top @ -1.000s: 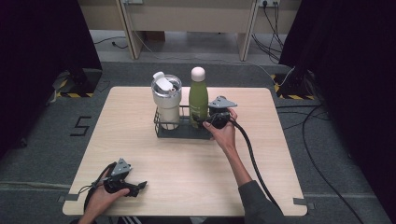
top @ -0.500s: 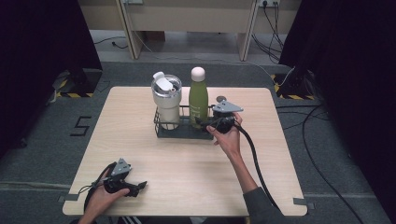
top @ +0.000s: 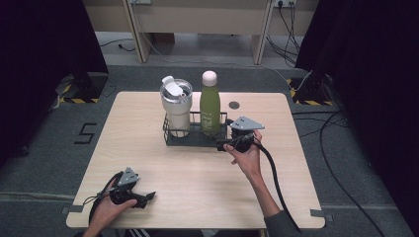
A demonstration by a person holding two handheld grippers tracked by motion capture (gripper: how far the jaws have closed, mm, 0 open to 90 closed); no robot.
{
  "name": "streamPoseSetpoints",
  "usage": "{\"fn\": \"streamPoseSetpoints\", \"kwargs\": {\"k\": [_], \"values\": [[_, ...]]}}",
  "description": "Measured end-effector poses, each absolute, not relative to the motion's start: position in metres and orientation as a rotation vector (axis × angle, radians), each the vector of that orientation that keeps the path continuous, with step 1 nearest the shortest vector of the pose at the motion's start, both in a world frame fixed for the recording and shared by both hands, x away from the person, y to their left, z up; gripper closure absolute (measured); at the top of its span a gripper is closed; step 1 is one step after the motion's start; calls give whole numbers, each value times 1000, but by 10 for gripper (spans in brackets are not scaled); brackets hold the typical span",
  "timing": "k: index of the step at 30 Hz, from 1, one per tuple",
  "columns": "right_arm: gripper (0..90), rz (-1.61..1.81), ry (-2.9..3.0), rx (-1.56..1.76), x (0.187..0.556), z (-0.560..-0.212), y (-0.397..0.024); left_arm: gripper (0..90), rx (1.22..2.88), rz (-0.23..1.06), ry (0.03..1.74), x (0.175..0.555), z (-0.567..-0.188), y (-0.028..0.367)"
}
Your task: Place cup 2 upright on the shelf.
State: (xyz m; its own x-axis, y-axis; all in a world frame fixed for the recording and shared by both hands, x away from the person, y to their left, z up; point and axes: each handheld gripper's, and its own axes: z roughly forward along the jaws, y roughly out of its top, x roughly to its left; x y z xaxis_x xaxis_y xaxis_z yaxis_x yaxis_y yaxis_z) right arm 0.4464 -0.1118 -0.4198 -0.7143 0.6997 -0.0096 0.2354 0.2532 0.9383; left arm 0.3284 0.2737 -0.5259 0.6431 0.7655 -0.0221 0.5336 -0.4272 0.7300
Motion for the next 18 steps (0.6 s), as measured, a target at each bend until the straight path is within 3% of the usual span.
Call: {"fn": "streamPoseSetpoints", "kwargs": {"k": [18], "values": [[156, 1478, 2095, 849, 417, -428, -124, 12, 2134, 411, 1007, 328, -526, 274]]}}
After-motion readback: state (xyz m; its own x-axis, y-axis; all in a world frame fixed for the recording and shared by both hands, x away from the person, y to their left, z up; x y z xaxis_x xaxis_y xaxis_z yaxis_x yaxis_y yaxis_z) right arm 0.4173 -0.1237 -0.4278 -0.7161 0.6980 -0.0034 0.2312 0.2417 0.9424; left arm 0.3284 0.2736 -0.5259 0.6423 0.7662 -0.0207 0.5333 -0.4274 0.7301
